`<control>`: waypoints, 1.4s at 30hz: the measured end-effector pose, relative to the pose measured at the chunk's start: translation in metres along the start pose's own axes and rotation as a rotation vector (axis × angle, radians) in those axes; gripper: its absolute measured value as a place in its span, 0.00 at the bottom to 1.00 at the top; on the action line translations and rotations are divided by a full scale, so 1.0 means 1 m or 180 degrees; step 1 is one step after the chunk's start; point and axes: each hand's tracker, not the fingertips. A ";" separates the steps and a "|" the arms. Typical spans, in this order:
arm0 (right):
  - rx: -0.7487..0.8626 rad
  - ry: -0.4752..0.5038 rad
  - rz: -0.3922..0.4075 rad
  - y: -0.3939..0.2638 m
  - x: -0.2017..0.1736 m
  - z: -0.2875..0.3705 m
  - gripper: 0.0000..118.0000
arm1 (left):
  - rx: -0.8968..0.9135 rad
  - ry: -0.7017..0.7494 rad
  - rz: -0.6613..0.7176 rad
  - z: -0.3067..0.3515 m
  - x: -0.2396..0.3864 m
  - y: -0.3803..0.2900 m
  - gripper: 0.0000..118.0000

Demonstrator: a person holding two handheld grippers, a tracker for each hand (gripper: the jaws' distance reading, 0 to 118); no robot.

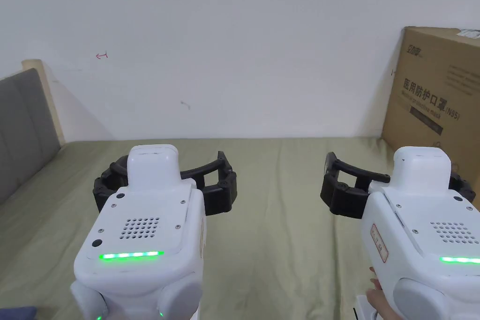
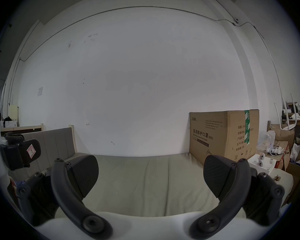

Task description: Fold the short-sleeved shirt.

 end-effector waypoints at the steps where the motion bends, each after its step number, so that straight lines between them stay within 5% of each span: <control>1: 0.0002 0.0001 0.0005 0.000 0.000 0.000 1.00 | 0.0004 -0.0029 0.0019 0.000 0.000 0.001 1.00; 21: 0.0082 -0.0026 0.0109 0.000 -0.001 0.000 1.00 | 0.0056 0.0012 -0.0023 -0.001 0.002 0.004 1.00; 31: 0.0033 0.0021 0.0183 -0.002 -0.006 0.002 0.99 | 0.0040 -0.0008 -0.0122 -0.001 0.005 0.002 0.92; 33: 0.0085 0.0042 0.0162 -0.002 -0.006 0.003 0.82 | -0.0002 0.0025 -0.0188 0.000 0.007 0.004 0.69; 34: 0.0129 0.0079 0.0140 -0.003 -0.006 0.004 0.59 | -0.0057 0.0089 -0.0261 0.000 0.009 0.004 0.49; 35: 0.0112 0.0063 0.0148 -0.002 -0.006 0.003 0.17 | -0.0053 0.0218 -0.0319 0.001 0.010 0.004 0.19; 36: 0.0044 0.0009 0.0151 -0.001 -0.007 0.000 0.00 | 0.0026 0.0221 -0.0317 0.002 0.009 0.001 0.02; 42: -0.0007 0.0071 0.0060 -0.005 -0.007 0.000 0.00 | -0.0068 0.0094 -0.0089 0.000 0.003 -0.002 0.00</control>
